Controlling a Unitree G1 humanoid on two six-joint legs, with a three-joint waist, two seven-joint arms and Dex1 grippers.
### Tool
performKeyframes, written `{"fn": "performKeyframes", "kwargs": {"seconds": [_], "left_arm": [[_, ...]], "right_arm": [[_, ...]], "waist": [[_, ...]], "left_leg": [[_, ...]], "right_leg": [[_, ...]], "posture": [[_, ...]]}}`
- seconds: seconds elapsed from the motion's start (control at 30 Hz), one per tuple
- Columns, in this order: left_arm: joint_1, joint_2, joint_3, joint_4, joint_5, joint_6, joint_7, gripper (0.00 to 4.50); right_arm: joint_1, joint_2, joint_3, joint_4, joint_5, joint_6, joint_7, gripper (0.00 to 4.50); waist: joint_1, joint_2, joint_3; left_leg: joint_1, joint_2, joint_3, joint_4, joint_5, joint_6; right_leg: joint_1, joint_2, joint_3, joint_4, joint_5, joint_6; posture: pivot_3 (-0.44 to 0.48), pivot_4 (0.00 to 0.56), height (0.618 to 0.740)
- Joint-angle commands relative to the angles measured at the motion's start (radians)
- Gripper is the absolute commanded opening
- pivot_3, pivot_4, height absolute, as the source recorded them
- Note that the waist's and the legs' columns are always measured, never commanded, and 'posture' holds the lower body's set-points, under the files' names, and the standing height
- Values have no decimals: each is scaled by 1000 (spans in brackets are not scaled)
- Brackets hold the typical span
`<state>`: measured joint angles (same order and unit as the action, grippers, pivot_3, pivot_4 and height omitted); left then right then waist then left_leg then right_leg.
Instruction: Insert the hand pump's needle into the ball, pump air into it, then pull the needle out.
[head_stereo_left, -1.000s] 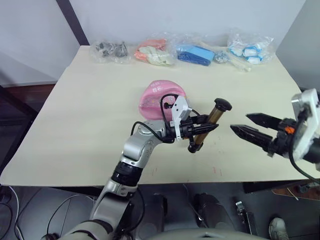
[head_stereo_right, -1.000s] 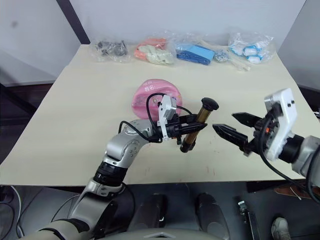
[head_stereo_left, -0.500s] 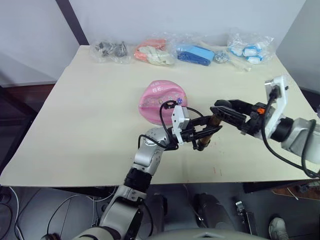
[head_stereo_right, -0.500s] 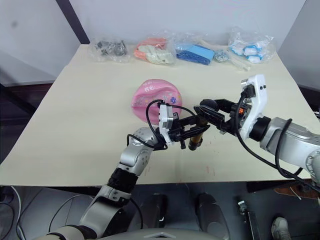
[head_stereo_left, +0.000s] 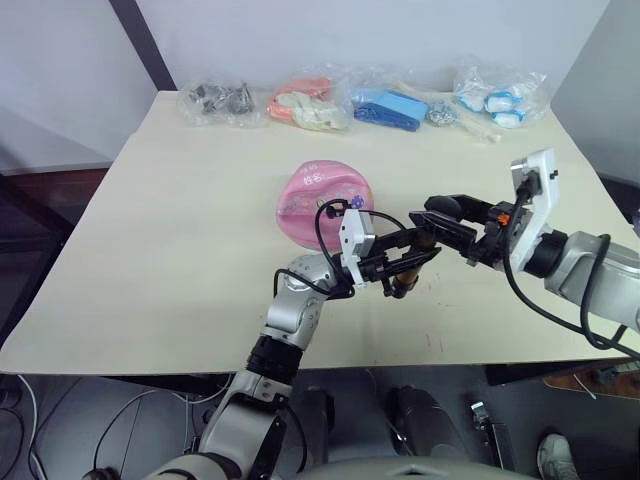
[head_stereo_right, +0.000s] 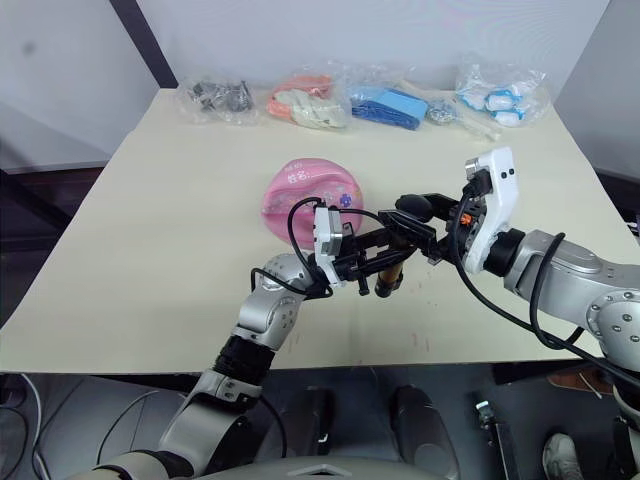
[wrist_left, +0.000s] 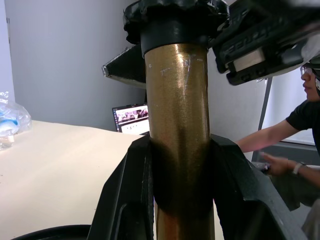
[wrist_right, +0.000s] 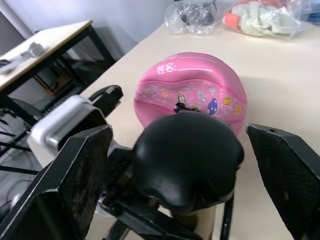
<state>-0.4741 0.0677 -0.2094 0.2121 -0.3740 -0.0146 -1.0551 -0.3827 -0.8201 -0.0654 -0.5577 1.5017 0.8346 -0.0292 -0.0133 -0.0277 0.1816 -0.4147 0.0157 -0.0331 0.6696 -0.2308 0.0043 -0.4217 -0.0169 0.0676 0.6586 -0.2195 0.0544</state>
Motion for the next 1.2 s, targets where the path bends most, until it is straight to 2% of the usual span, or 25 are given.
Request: {"fn": "performKeyframes", "kwargs": {"seconds": [0.03,0.07,0.1,0.2,0.23,0.33,0.37,0.43,0.57,0.7,1.0,1.2], "left_arm": [[-17,-4,2,-20,-6,-22,-11,1041],[-16,-4,0,-19,-4,-23,-14,1041],[-17,-3,-1,-19,-6,-18,-19,1041],[-20,5,0,-25,-25,26,-33,1041],[-23,9,6,-32,-33,56,-25,2074],[-28,51,17,-81,-49,148,-18,3396],[-24,83,16,-115,-55,194,-20,4008],[-7,149,22,-188,-70,291,-18,4500],[67,297,26,-308,-51,424,14,4500],[110,335,-7,-307,5,425,51,4500],[95,193,-108,-167,155,301,175,4500],[68,125,-107,-113,183,263,216,4500]], "right_arm": [[-23,8,-18,-18,-23,5,15,2736],[-24,13,-18,-17,-31,6,19,2149],[-26,17,-19,-16,-37,7,23,1813],[-28,21,-17,-23,-58,13,35,1738],[-29,20,-16,-26,-66,16,39,1738],[-42,11,-6,-37,-108,31,63,1738],[-49,12,-3,-38,-118,36,66,1738],[-66,14,3,-38,-133,51,68,1738],[-118,28,11,-22,-137,80,56,1738],[-145,41,9,-17,-129,101,46,1738],[-203,88,29,1,-130,150,14,1738],[-212,123,42,-9,-125,172,-22,1738]], "waist": [[0,0,0],[0,0,0],[0,0,0],[0,0,0],[0,0,0],[-3,0,0],[-3,0,0],[-5,0,0],[-17,1,0],[-14,1,0],[-1,1,0],[-3,2,0]], "left_leg": [[0,0,0,0,0,0],[0,0,0,0,0,0],[0,0,0,0,0,0],[0,0,0,0,0,0],[0,0,0,0,0,0],[0,0,0,0,0,0],[0,0,0,0,0,0],[0,1,0,0,0,0],[1,2,0,-2,0,0],[-1,2,-1,-2,0,0],[-1,1,0,-1,0,0],[-1,1,0,-1,0,0]], "right_leg": [[0,0,0,0,0,0],[0,0,0,0,0,0],[0,0,0,0,0,0],[0,0,0,0,0,1],[0,0,0,0,0,1],[0,0,0,0,-1,1],[0,0,0,0,-1,1],[0,1,0,0,-1,1],[-1,1,0,1,-1,1],[-1,0,-1,0,-4,-1],[-2,0,-1,0,-3,-4],[-2,0,0,0,0,-1]], "posture": [[0,150,740],[0,150,740],[0,150,740],[0,150,740],[0,150,740],[0,150,740],[0,150,740],[0,150,740],[0,150,740],[0,150,740],[0,150,740],[0,150,740]]}}
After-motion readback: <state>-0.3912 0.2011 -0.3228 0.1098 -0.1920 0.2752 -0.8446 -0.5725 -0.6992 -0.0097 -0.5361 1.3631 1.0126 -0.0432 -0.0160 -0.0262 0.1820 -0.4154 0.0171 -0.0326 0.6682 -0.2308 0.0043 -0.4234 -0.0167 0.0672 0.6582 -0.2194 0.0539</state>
